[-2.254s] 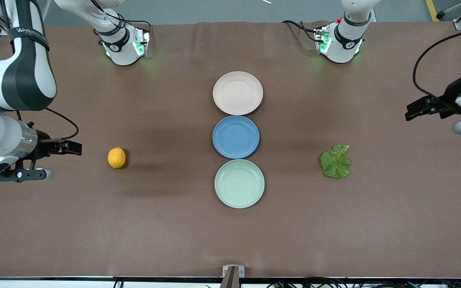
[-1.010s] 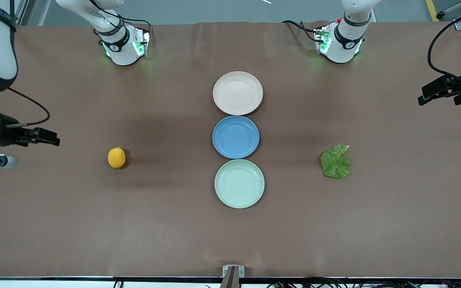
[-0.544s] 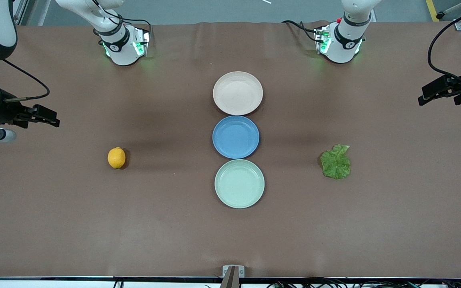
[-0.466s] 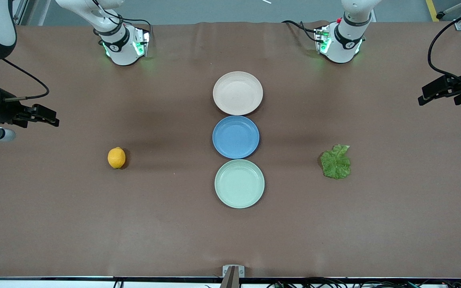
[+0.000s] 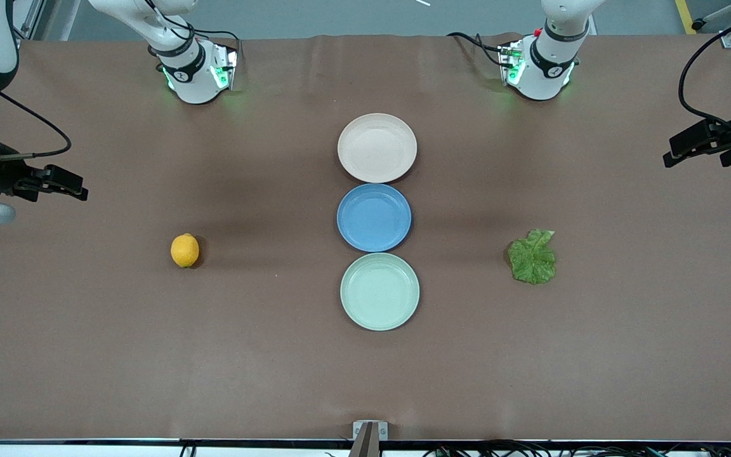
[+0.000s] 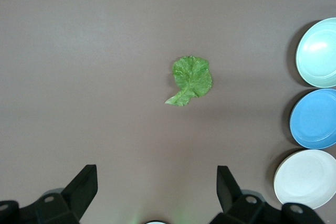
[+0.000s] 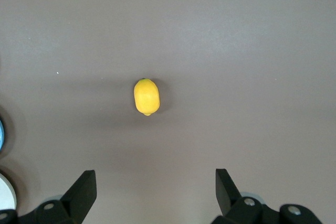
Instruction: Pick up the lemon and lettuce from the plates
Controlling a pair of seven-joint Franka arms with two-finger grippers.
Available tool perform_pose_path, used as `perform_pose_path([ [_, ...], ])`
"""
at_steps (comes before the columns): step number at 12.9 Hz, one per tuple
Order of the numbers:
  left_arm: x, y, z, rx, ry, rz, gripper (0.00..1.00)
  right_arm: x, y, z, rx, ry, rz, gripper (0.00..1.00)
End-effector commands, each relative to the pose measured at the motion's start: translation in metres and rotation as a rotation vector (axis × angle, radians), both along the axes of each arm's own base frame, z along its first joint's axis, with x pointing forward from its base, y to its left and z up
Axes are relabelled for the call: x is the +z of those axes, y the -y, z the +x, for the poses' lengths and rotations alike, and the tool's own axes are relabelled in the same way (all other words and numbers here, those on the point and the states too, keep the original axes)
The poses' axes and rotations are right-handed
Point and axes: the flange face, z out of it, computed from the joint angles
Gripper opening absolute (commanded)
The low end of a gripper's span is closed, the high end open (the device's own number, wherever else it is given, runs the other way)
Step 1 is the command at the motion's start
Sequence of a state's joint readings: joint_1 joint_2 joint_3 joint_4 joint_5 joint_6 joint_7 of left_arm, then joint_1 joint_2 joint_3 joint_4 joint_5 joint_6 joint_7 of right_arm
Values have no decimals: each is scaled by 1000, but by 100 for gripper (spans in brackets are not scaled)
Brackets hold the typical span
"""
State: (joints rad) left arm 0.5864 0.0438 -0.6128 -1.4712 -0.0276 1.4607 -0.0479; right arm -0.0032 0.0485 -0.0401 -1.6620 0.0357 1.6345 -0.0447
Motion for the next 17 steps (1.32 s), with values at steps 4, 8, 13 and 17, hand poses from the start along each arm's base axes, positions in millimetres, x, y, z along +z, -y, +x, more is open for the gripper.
perform_pose_path([
  [4, 4, 9, -2, -34, 7, 9, 100, 10, -2, -26, 1, 20, -10, 100],
  [8, 7, 10, -4, -30, 11, 24, 100, 14, -2, -37, 3, 26, -9, 100],
  [13, 8, 6, -5, -22, 14, 27, 100, 20, -1, -42, 9, 41, -25, 100],
  [17, 9, 6, -5, -20, 16, 24, 100, 18, 1, -41, 11, 40, -49, 100],
])
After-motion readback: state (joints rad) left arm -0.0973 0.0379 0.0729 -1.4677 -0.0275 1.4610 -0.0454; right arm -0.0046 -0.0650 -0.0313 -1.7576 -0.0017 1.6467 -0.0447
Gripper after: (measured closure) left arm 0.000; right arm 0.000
